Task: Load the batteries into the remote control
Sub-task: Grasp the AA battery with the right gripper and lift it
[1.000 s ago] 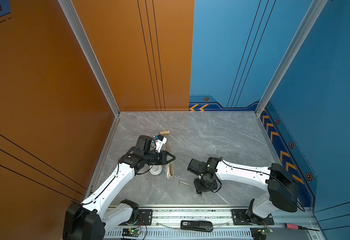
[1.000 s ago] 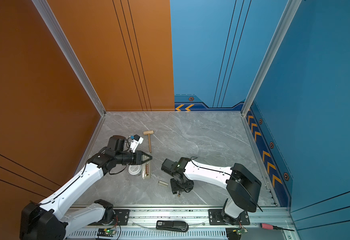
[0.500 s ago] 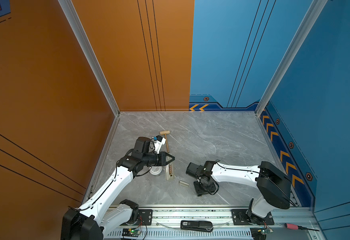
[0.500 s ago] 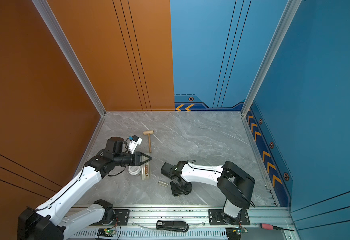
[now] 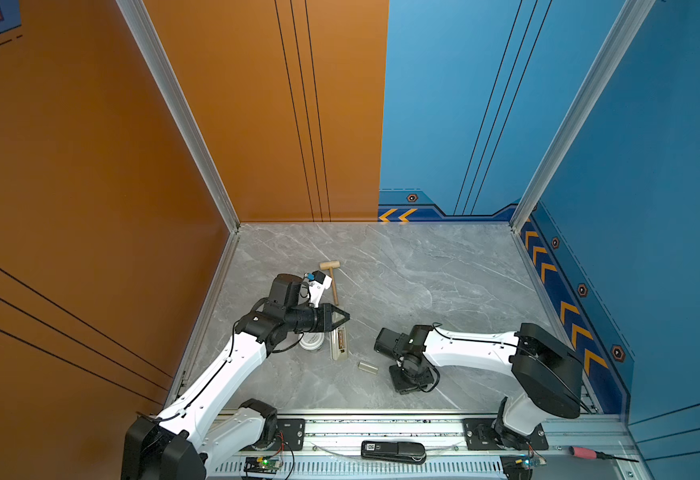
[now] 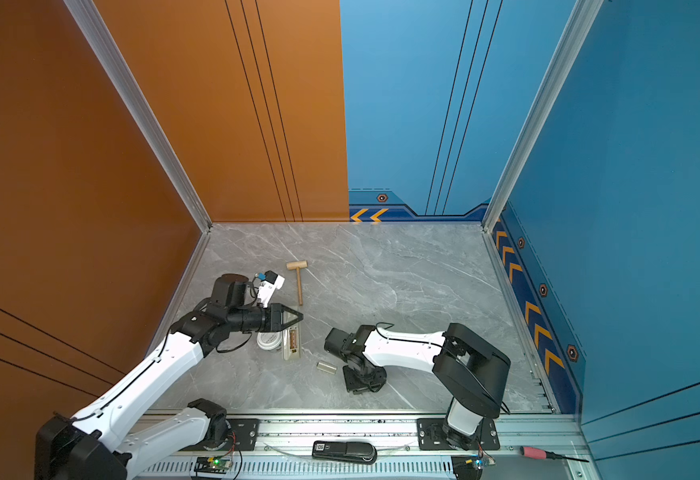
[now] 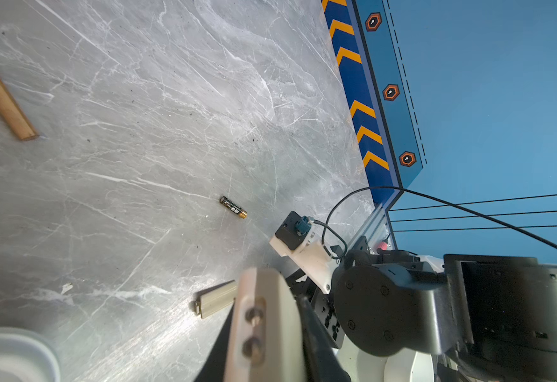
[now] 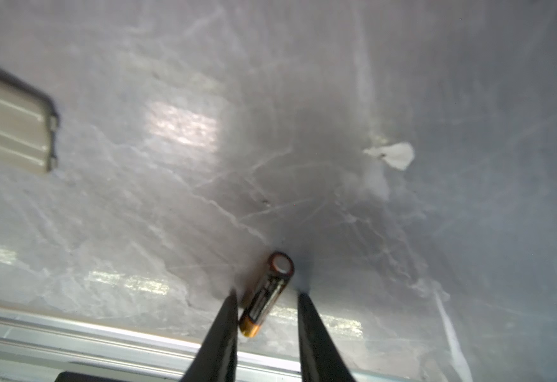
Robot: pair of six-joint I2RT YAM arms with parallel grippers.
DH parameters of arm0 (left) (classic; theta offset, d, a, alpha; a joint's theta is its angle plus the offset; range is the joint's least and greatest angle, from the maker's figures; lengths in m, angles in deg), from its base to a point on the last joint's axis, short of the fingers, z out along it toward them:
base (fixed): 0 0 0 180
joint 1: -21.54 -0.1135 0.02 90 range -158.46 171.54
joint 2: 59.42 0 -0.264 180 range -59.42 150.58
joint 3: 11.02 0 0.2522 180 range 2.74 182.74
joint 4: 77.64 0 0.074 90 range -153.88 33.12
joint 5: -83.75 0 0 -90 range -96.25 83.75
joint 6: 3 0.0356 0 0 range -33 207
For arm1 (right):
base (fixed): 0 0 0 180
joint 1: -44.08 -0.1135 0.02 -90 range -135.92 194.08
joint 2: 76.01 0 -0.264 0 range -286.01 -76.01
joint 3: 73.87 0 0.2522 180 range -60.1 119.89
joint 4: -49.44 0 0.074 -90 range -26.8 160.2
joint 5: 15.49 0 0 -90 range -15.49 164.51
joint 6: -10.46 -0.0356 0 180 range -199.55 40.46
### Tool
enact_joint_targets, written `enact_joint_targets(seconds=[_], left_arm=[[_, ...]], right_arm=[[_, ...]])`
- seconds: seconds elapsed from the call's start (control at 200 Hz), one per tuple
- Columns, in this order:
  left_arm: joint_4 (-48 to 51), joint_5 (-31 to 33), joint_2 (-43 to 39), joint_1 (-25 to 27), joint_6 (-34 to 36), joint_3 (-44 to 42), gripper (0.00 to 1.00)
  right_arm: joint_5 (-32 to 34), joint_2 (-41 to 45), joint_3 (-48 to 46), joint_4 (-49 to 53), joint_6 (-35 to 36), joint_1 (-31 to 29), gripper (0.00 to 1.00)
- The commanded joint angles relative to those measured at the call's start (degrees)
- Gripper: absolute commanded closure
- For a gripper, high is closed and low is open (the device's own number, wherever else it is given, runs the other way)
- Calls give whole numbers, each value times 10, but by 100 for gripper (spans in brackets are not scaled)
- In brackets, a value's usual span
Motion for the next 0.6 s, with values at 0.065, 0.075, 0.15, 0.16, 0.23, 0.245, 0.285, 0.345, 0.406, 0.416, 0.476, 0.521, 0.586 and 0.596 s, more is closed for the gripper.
enact_joint_targets(seconds=[0.065,0.075,0.15,0.16,0.23,0.245,0.285,0.345,0.406,0.416,0.476,0.521,0.586,0.596], left_arm=[[-5,10,-3,10,-2,10,100],[-5,10,-3,11,-2,11,100],[-5,8,-1,14,-2,15,100],[-5,8,-1,14,-2,15,100],[-9,6,-1,19,-2,13,100],[-12,7,-2,19,-2,13,100],[-19,5,-2,21,-3,7,100],[-37,3,-2,21,-11,-2,100],[-67,-4,-3,21,-29,-12,100],[-74,-6,-3,21,-32,-14,100],[-119,-17,-2,21,-52,-26,100],[-154,-24,0,20,-67,-31,100],[-179,-30,3,18,-80,-31,100],[-182,-31,4,19,-80,-31,100]], right_arm=[[3,-6,-22,-15,4,3,84],[4,-6,-22,-16,4,3,85],[12,1,-26,-15,6,5,91],[14,3,-26,-15,7,5,91],[33,13,-30,-16,12,5,95],[38,16,-32,-15,13,5,96],[51,25,-36,-16,19,5,97],[74,41,-39,-16,30,1,99],[94,61,-35,-8,44,1,100],[99,64,-32,-5,46,0,100],[131,94,-10,19,57,-3,100],[151,121,13,37,65,-6,100],[170,157,55,56,69,-6,100],[172,161,64,59,68,-6,100]])
